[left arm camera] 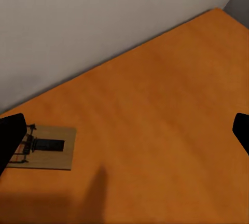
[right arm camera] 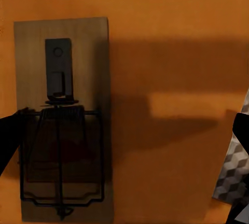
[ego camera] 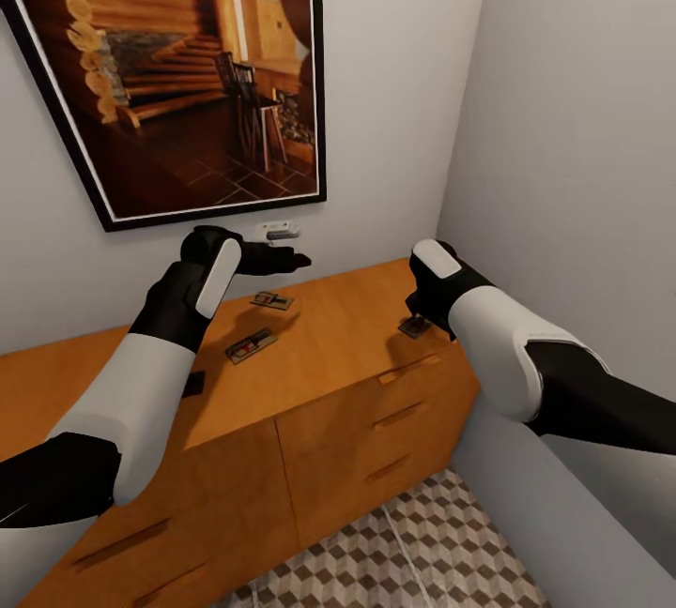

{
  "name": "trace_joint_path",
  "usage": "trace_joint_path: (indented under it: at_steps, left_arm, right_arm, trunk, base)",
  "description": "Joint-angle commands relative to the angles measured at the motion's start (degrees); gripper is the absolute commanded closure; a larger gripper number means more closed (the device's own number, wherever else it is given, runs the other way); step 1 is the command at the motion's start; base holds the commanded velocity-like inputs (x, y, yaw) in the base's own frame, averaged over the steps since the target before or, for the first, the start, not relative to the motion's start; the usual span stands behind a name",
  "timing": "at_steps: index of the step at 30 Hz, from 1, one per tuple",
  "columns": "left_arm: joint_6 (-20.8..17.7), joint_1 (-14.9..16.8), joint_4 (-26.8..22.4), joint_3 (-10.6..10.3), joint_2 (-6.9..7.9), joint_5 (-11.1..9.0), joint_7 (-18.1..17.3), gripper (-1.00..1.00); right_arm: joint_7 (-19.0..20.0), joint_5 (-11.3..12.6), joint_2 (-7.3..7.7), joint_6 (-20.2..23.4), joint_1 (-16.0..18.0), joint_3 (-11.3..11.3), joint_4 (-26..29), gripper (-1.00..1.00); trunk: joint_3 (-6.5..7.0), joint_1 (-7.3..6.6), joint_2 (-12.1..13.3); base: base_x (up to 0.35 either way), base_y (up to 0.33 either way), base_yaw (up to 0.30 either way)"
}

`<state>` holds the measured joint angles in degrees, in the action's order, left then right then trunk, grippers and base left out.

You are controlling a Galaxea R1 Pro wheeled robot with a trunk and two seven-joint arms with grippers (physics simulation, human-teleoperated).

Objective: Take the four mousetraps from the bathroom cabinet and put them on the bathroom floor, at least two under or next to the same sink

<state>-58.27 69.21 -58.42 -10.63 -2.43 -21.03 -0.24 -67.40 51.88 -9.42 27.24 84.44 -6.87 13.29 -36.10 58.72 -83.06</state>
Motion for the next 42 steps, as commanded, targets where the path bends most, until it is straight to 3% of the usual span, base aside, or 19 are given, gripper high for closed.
trace_joint_path:
  at_steps: [1,38,39,42]
  left_arm:
    - [-0.24,0.05,-0.07,-0.01,0.02,0.03,-0.02,-1.0]
    - [-0.19,0.05,-0.12,0.0,-0.12,0.08,-0.02,-1.0]
    - [-0.19,0.05,-0.14,0.0,-0.12,0.09,-0.02,-1.0]
    - [-0.21,0.06,-0.18,0.0,-0.13,0.11,-0.02,-1.0]
  right_arm:
    - [-0.21,-0.03,-0.08,0.62,-0.07,-0.6,-1.49,-1.0]
    - [-0.07,-0.29,-0.47,0.71,-0.22,-0.43,-1.42,-1.0]
    - [-0.06,-0.29,-0.46,0.71,-0.21,-0.43,-1.42,1.0]
    - [0.0,-0.29,-0.42,0.71,-0.2,-0.48,-1.42,1.0]
  trunk:
    - [-0.07,0.0,-0.02]
    - [-0.07,0.0,-0.02]
    - [-0.07,0.0,-0.02]
    - [-0.07,0.0,-0.02]
  base:
    - [0.0,0.0,0.0]
    - [-0.026,0.018,0.0]
    - [0.0,0.0,0.0]
    - [0.0,0.0,0.0]
